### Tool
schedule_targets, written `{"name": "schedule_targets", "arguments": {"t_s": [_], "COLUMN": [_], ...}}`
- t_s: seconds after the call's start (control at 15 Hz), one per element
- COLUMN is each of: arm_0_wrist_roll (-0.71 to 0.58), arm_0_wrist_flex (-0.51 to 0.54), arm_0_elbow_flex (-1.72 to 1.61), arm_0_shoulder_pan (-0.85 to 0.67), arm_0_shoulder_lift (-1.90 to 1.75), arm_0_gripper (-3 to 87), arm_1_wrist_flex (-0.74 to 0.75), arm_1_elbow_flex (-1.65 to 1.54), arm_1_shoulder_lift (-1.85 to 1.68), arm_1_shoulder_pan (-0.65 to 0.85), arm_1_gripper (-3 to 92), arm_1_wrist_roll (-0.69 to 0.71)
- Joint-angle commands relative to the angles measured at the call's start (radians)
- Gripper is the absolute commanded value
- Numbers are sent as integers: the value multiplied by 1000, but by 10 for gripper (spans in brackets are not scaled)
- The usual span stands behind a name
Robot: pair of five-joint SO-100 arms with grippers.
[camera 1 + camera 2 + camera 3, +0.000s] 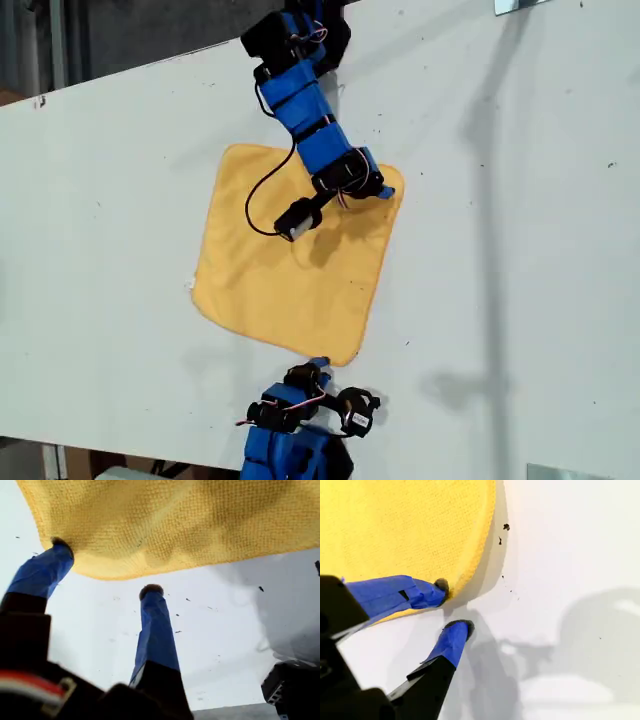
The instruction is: Grasp corners of a square towel and fold twice.
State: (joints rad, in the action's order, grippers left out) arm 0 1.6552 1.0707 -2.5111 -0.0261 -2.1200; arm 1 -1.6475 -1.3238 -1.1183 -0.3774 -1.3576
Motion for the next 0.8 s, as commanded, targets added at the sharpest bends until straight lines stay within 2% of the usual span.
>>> {"name": "schedule_targets", "arguments": {"t_s": [0.0, 0.2, 0.27, 0.33, 0.6, 0.73], "arm_0_wrist_roll": [-2, 3, 3, 3, -31, -75], "arm_0_wrist_flex": [-14, -14, -11, -9, -2, 80], "arm_0_elbow_flex": [6, 6, 6, 6, 54, 189], "arm_0_shoulder_pan": [2, 12, 14, 15, 46, 67], "arm_0_shoulder_lift": [-26, -26, -26, -29, -51, -41], "arm_0_gripper": [126, 126, 127, 128, 131, 130], "arm_1_wrist_flex": [41, 133, 166, 193, 201, 202], "arm_1_elbow_flex": [64, 44, 43, 43, 46, 46], "arm_1_shoulder_lift": [8, 77, 97, 112, 123, 130], "arm_1_shoulder_pan": [-8, -15, -20, -28, -34, -34], "arm_1_gripper": [312, 290, 35, -1, -1, -1], "arm_1_wrist_roll": [15, 17, 14, 11, 2, 2]}}
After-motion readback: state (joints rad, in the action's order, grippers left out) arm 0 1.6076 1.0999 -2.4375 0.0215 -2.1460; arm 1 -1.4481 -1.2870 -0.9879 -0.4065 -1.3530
